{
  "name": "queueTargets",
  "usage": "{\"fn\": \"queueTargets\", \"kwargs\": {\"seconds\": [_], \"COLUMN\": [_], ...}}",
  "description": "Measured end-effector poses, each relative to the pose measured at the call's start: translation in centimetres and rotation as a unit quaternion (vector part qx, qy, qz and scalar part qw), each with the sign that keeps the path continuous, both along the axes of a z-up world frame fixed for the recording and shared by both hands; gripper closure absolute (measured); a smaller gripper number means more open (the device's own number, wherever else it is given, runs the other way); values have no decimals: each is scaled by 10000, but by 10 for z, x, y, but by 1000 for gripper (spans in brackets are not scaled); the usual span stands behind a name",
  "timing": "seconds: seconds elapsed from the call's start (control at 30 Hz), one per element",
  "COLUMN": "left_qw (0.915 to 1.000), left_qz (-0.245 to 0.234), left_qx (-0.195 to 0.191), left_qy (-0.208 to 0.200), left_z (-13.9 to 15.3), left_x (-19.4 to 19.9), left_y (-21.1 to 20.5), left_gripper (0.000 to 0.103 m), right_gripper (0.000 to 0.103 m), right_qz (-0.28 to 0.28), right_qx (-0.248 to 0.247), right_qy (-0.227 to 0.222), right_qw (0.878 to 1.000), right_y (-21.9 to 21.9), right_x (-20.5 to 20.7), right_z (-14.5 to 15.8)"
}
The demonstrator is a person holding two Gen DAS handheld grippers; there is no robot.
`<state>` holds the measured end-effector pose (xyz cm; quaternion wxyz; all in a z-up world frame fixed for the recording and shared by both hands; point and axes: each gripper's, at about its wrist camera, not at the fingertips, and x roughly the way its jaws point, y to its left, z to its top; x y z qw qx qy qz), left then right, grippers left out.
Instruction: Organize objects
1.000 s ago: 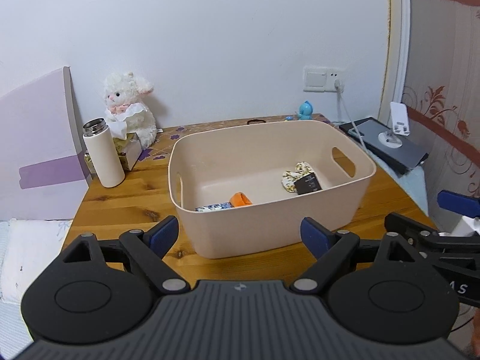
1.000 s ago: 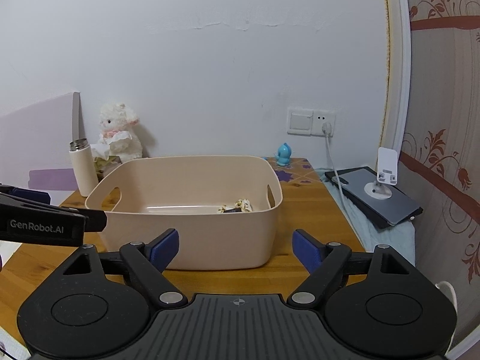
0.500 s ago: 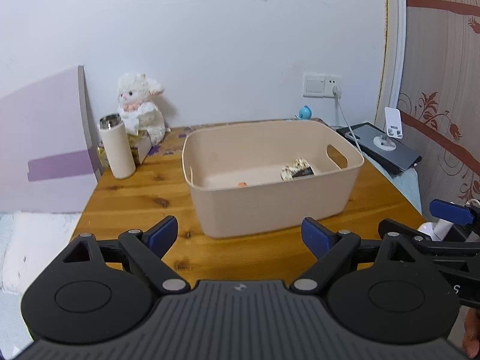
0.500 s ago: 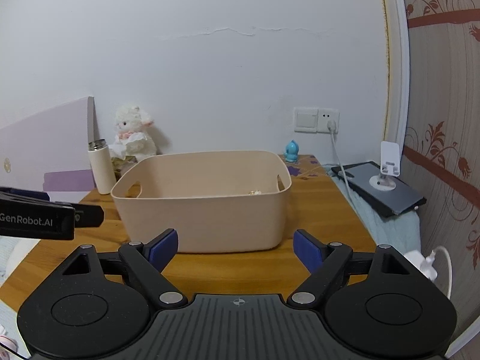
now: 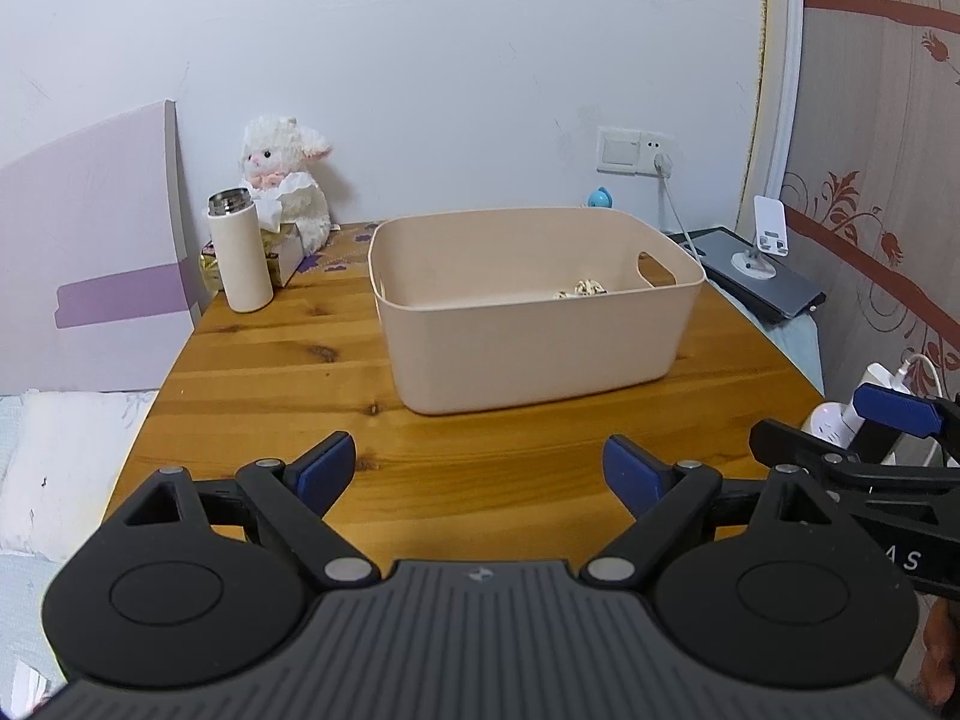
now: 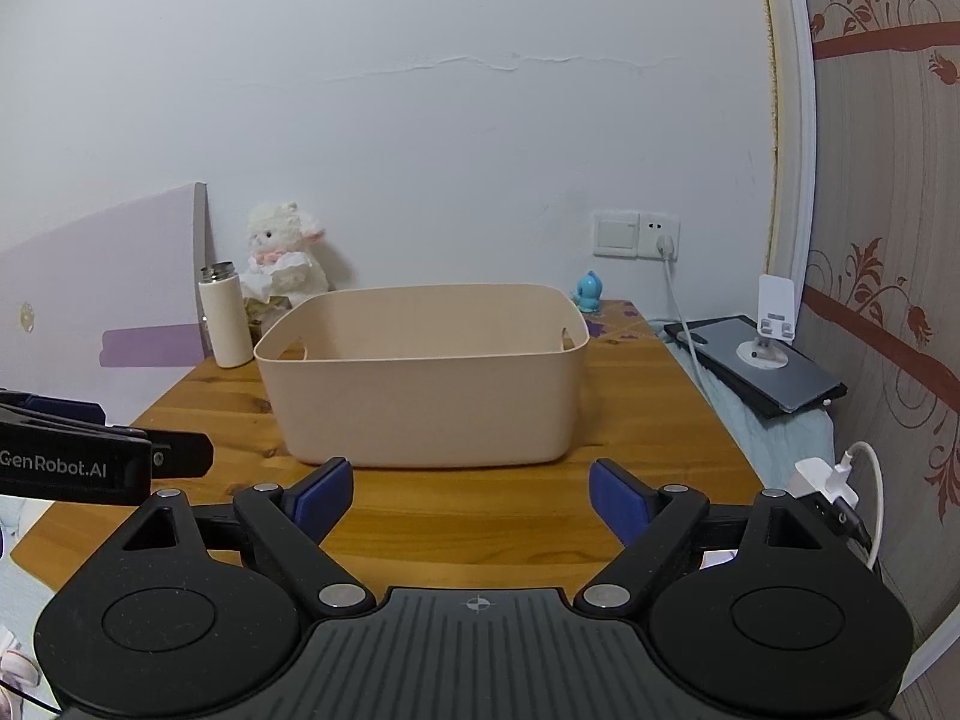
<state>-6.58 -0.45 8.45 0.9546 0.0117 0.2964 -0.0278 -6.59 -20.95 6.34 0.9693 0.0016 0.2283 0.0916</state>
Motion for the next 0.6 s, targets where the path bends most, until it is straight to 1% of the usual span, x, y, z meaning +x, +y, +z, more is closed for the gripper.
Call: {"fn": "queueTargets", "kwargs": {"seconds": [0.23,0.5,0.53,0.57,0.6], "left_qw": [10000,10000,10000,10000,9999], "left_qz": [-28,-26,-16,-8,5], "left_qx": [-5,19,9,3,-2], "left_qy": [17,-41,-63,-89,-129], "left_z": [1,3,4,4,5], "left_x": [-10,-14,-15,-15,-15], "left_y": [1,0,1,2,3], "left_gripper": [13,12,11,7,7], "right_gripper": [15,15,15,15,14], "right_qz": [2,-13,-15,-15,-16], "right_qx": [15,9,9,10,12], "right_qy": [44,109,121,132,148], "right_qw": [10000,9999,9999,9999,9999], "right_y": [-1,-1,-1,-2,-2], "right_x": [-7,-5,-4,-3,-2], "right_z": [-1,-4,-5,-5,-6]}}
